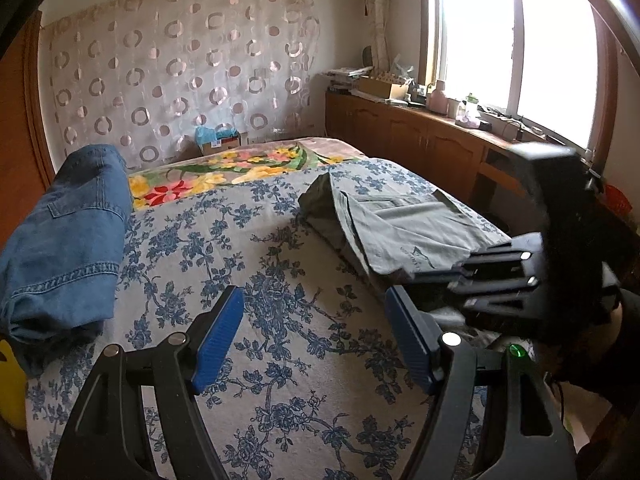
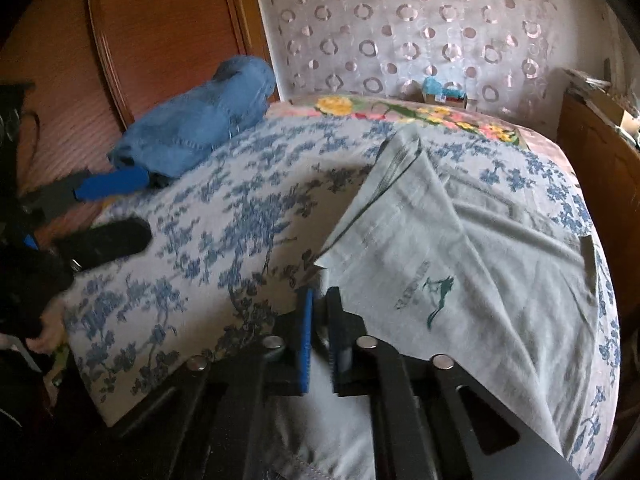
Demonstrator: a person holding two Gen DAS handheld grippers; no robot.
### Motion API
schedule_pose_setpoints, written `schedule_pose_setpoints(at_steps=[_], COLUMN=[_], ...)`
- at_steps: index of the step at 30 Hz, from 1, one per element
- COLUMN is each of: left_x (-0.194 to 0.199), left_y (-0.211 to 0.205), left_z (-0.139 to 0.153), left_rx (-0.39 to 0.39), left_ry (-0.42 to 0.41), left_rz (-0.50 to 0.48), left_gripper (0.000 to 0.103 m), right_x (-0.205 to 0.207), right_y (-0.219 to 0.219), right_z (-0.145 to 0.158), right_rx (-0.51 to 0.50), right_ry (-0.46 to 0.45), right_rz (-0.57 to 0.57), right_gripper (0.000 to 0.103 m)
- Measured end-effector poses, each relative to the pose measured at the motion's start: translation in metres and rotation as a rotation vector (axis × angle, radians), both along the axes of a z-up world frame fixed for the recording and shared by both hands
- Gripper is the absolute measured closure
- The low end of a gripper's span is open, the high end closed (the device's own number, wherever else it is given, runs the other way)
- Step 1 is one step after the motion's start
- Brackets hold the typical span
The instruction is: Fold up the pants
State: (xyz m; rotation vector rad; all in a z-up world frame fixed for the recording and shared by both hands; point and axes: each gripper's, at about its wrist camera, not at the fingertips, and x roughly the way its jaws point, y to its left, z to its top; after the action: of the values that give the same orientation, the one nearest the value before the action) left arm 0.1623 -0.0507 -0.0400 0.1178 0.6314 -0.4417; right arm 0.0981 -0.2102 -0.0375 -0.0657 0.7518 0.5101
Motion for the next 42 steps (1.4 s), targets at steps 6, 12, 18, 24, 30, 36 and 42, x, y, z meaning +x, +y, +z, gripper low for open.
schedule_pose_setpoints(at_steps=[6,12,18,24,30,36,42], left_x=[0.006,0.011,0.017,0.026,0.031,0.031,0.031], left_y=[-0.005,-0.018,-0.031,-0.038,-0.045,-0.049,-0.049], left_z=[-0.002,-0.005,-0.01,-0.016,-0.023,-0.026,-0.026], left_rx=[0.001,0.003,0.014,0.022,0.023,0.026,0.026], left_ry=[0.013,0.028,0.045,0.064,0.089,0.099,0.1], left_rz=[-0.004,-0.019,-0.036,-0.027,-0.028,-0.037,-0.037], left_gripper=[0.029,0.029,0.029,0.029,0.029,0.029,0.029], right_x=[0.003,0.016,0.037,0.056,0.067,0.073,0.079], right_y=[-0.03,-0.07,-0.098,-0.107,-0.109,-0.116,-0.127], right_z=[0.017,0.028,0.028,0.02,0.023,0.027,0.024], right_rx=[0.041,0.031,-0.011,-0.033,-0.066,-0.087,-0.087], right_ry=[-0.044,-0.069,-0.074,-0.045,-0.025,-0.032,-0.031], right_rz=[-0.046,-0.113,-0.172,-0.192,-0.177,-0.186,-0.214], right_gripper=[0.098,0.098,0.098,0.098,0.098,0.098,0.098])
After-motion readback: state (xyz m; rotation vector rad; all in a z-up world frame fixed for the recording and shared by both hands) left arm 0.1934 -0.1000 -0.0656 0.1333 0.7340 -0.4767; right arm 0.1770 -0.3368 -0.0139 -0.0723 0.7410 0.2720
